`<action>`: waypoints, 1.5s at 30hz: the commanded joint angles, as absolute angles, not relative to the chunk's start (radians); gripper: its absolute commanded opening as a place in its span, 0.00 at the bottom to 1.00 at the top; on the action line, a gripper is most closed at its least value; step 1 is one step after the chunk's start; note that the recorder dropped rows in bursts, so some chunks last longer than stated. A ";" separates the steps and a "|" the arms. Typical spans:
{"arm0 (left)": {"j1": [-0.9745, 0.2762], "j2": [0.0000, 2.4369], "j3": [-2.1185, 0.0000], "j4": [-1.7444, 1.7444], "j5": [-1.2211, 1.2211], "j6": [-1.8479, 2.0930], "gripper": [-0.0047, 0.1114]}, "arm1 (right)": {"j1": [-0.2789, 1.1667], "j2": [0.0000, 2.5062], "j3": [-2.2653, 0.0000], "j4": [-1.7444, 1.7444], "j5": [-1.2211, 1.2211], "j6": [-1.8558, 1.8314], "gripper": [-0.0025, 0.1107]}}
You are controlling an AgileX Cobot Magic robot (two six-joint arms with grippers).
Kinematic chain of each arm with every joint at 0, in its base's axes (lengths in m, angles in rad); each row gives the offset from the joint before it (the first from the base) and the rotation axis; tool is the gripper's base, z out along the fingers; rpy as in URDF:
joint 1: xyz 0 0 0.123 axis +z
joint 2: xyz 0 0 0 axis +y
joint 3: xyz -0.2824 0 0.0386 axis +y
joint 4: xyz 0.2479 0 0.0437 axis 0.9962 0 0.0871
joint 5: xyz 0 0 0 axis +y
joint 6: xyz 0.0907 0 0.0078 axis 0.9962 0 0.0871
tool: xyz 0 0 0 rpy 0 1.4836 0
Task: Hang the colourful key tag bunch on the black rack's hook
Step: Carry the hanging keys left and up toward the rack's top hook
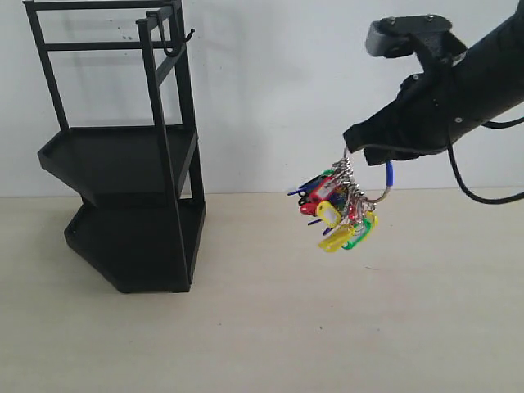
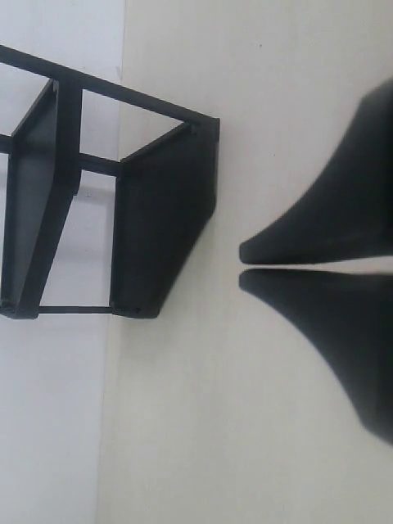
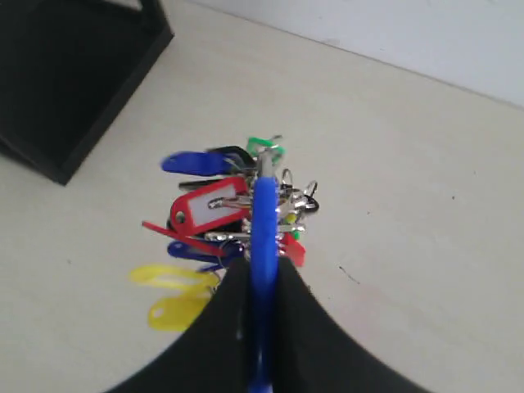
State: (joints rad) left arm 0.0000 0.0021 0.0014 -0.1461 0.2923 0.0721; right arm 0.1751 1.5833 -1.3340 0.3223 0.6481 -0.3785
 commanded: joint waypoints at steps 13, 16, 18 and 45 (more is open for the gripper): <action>-0.001 0.000 0.000 -0.141 0.284 0.075 0.08 | 0.229 1.569 -1.337 0.218 0.699 -0.445 0.02; -0.001 0.000 0.000 -0.141 0.284 0.075 0.08 | 0.190 1.569 -1.337 0.112 0.629 -0.042 0.02; -0.001 0.000 0.000 -0.141 0.284 0.075 0.08 | 0.218 1.569 -1.337 0.175 0.689 -0.329 0.02; -0.001 0.000 0.000 -0.141 0.284 0.075 0.08 | 0.401 1.569 -1.337 0.119 0.448 -0.097 0.02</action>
